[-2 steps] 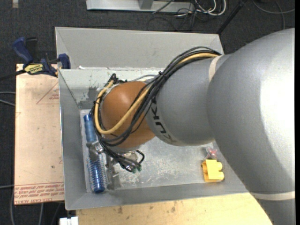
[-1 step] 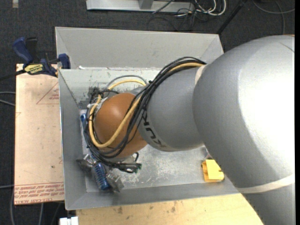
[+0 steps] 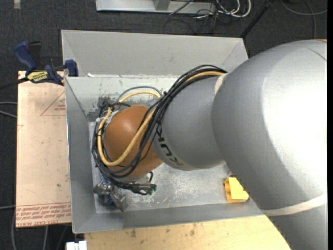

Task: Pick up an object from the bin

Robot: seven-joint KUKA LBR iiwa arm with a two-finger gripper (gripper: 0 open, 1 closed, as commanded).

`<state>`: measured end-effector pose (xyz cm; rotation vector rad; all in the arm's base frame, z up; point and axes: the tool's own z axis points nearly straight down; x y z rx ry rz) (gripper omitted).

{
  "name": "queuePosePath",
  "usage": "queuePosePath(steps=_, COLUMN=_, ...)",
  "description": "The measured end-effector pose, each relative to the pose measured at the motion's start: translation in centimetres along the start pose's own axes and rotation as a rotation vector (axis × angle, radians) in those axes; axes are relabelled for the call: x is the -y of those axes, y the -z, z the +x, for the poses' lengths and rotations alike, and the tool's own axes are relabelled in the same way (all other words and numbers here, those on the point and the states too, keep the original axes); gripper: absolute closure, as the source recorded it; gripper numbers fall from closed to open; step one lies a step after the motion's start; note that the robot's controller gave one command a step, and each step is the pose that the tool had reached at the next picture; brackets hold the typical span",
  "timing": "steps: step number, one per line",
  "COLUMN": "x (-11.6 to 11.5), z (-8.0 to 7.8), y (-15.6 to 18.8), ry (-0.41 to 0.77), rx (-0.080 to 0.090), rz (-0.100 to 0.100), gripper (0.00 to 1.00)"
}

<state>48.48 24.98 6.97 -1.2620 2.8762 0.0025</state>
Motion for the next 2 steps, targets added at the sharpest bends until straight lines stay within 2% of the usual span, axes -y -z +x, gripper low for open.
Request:
queuePosePath(steps=1, x=4.3, z=-1.4, y=1.4, ry=0.108, rx=-0.042, rz=-0.025, gripper=1.00)
queuePosePath(steps=2, x=6.4, z=-2.5, y=14.4, ry=0.111, rx=0.007, rz=0.005, gripper=1.00)
